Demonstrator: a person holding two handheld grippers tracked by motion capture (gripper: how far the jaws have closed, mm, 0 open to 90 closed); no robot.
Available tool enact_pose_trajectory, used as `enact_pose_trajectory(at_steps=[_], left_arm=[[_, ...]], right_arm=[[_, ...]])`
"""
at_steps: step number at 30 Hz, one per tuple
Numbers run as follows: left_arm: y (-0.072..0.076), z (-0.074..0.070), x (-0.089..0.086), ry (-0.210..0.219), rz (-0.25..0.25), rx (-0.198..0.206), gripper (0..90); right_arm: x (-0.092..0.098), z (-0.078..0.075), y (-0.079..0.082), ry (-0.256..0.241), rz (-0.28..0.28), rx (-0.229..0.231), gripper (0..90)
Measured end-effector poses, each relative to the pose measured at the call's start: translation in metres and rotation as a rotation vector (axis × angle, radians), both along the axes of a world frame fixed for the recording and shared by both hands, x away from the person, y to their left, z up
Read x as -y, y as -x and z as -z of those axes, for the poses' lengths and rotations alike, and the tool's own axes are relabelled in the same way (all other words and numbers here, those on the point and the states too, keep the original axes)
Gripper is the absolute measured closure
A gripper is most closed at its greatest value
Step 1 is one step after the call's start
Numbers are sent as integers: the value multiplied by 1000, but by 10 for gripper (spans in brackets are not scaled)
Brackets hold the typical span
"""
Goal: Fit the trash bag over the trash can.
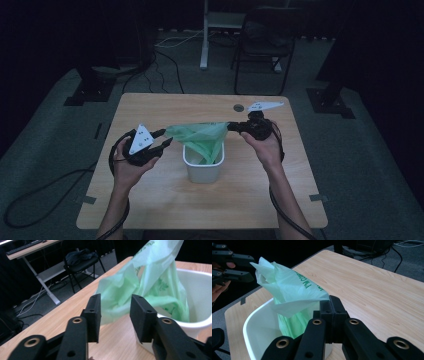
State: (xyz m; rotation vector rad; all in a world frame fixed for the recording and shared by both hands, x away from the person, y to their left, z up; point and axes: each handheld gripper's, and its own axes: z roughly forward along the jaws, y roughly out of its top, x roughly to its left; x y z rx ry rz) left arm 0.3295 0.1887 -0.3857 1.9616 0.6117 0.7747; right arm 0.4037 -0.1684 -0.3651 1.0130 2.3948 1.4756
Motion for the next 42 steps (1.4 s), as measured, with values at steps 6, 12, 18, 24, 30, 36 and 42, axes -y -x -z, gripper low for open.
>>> enact_pose_trajectory(at_steps=[6,12,18,24,30,36,42], left_arm=[[-7,-4,9,-27,-2,12,588],[-18,-2,15,-48,-20,-1,558],[-30,5,17,2,-38,-34,554],[-28,10,19,-13,-14,-66,900],[-24,8,15,-14,-19,-60,900],[-21,11,7,6,-33,-76,900],[-13,10,7,28,-15,-67,900]], right_arm=[[0,1,0,-2,-5,-4,900],[0,2,0,-7,-12,-4,900],[0,2,0,-10,-16,-5,900],[3,4,0,-14,-8,-6,900],[10,5,0,-21,12,-10,900],[19,6,-1,-31,34,-19,900],[21,11,-2,-1,51,-37,854]])
